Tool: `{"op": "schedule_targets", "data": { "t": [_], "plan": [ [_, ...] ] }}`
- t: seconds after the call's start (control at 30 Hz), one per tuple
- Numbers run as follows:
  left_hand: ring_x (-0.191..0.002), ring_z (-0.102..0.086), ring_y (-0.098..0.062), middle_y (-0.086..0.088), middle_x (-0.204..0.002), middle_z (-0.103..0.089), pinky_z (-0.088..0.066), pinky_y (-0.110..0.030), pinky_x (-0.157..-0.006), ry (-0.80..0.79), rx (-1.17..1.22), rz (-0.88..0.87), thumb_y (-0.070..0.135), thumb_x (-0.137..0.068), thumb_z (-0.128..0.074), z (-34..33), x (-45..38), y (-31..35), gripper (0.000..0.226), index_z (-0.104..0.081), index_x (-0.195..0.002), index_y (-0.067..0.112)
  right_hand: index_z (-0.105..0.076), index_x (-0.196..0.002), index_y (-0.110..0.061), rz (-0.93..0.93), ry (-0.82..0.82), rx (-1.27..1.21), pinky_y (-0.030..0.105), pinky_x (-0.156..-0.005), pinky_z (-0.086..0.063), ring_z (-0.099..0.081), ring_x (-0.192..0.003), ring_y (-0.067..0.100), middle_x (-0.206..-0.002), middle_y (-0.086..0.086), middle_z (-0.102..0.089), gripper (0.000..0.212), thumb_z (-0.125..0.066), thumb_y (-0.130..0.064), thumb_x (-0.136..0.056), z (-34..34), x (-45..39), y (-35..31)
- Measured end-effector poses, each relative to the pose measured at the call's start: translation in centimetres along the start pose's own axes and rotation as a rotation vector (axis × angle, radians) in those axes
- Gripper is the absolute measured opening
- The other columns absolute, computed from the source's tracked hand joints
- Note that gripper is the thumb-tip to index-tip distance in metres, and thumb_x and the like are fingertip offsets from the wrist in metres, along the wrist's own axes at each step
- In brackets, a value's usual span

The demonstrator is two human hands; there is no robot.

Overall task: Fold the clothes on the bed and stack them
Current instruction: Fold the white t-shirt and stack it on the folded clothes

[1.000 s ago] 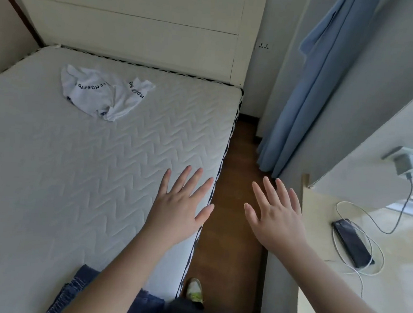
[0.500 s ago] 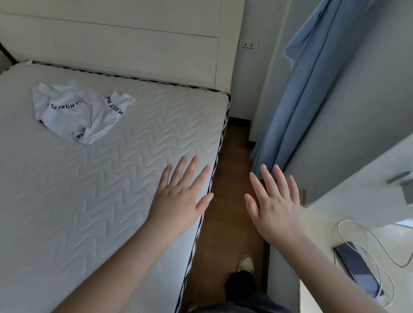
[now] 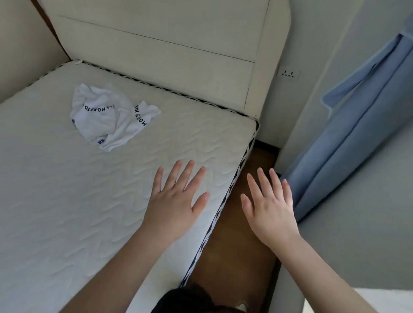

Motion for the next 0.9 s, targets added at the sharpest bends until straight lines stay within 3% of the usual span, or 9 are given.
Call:
{"op": "schedule_targets", "data": {
  "t": [0.1,0.27,0.4,0.53,0.73,0.83,0.9],
  "plan": [
    [-0.15,0.012,-0.014,0.011,-0.164,0.003,0.015,-0.045,-0.118,-0.003,-0.005,0.069,0.062,-0.09,0.011,-0.3,-2.6,-2.4,0.067,0.006,-0.153,0.042,-0.026,-0.154,-0.023,0.133,-0.048,0.058,0.048,-0.122,-0.004,-0.008,-0.151,0.028,-0.161,0.006,-0.022,0.065,-0.007,-0.052,-0.1,-0.8,-5.2,-1.6],
    [-0.148,-0.025,-0.025,-0.001,-0.157,-0.033,-0.016,-0.053,-0.119,0.064,-0.028,0.048,0.053,-0.101,-0.018,-0.4,-6.8,-6.2,0.059,-0.034,-0.151,0.028,-0.019,-0.156,-0.022,0.226,-0.068,0.144,0.049,-0.122,-0.002,-0.003,-0.151,0.028,-0.163,0.006,-0.015,0.068,0.001,-0.051,-0.098,-2.1,-13.3,-4.9],
    [-0.15,-0.014,-0.023,0.002,-0.161,-0.024,-0.01,-0.05,-0.121,0.062,0.031,0.154,0.056,-0.099,-0.009,-0.8,-10.7,-10.4,0.063,-0.02,-0.155,0.03,-0.012,-0.157,-0.024,0.27,-0.086,0.14,0.047,-0.122,0.004,0.004,-0.151,0.026,-0.164,0.003,-0.006,0.062,-0.011,-0.051,-0.101,-2.7,-18.8,-7.4],
    [-0.151,-0.008,-0.02,0.004,-0.163,-0.018,-0.004,-0.047,-0.122,0.073,0.014,0.209,0.058,-0.098,-0.006,-0.2,-13.7,-13.6,0.065,-0.012,-0.157,0.031,-0.02,-0.156,-0.022,0.354,-0.055,0.114,0.047,-0.122,-0.001,-0.004,-0.151,0.026,-0.163,0.005,-0.014,0.06,-0.021,-0.048,-0.103,-1.9,-23.0,-9.9],
    [-0.152,-0.006,-0.019,0.005,-0.163,-0.016,0.0,-0.043,-0.121,0.068,0.012,0.323,0.058,-0.096,-0.007,0.0,-16.0,-18.4,0.066,-0.012,-0.156,0.032,-0.009,-0.157,-0.025,0.424,-0.091,0.101,0.044,-0.121,0.007,0.01,-0.151,0.022,-0.165,0.001,-0.002,0.062,-0.009,-0.049,-0.1,-2.9,-28.4,-12.1],
    [-0.152,-0.002,-0.019,0.005,-0.164,-0.013,0.0,-0.043,-0.122,0.045,-0.005,0.428,0.06,-0.093,0.001,-0.6,-16.3,-21.8,0.07,-0.01,-0.156,0.032,-0.023,-0.155,-0.021,0.524,-0.082,0.078,0.046,-0.122,0.0,-0.004,-0.151,0.024,-0.163,0.004,-0.016,0.059,-0.019,-0.047,-0.102,-3.1,-31.2,-13.5],
    [-0.151,-0.009,-0.022,0.002,-0.162,-0.02,-0.007,-0.047,-0.122,0.035,-0.017,0.485,0.059,-0.094,-0.002,-0.8,-16.9,-23.0,0.071,-0.018,-0.156,0.028,-0.026,-0.154,-0.021,0.568,-0.088,0.071,0.045,-0.122,-0.002,-0.008,-0.151,0.024,-0.162,0.003,-0.02,0.06,-0.018,-0.046,-0.101,-3.6,-33.6,-14.2]
  ]
}}
Point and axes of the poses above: each hand's wrist, its own x-axis away from the middle knuckle, its own z-axis out of the back of the hand, y = z × x, the point moved 7 cm from there along -x, towards the middle knuckle
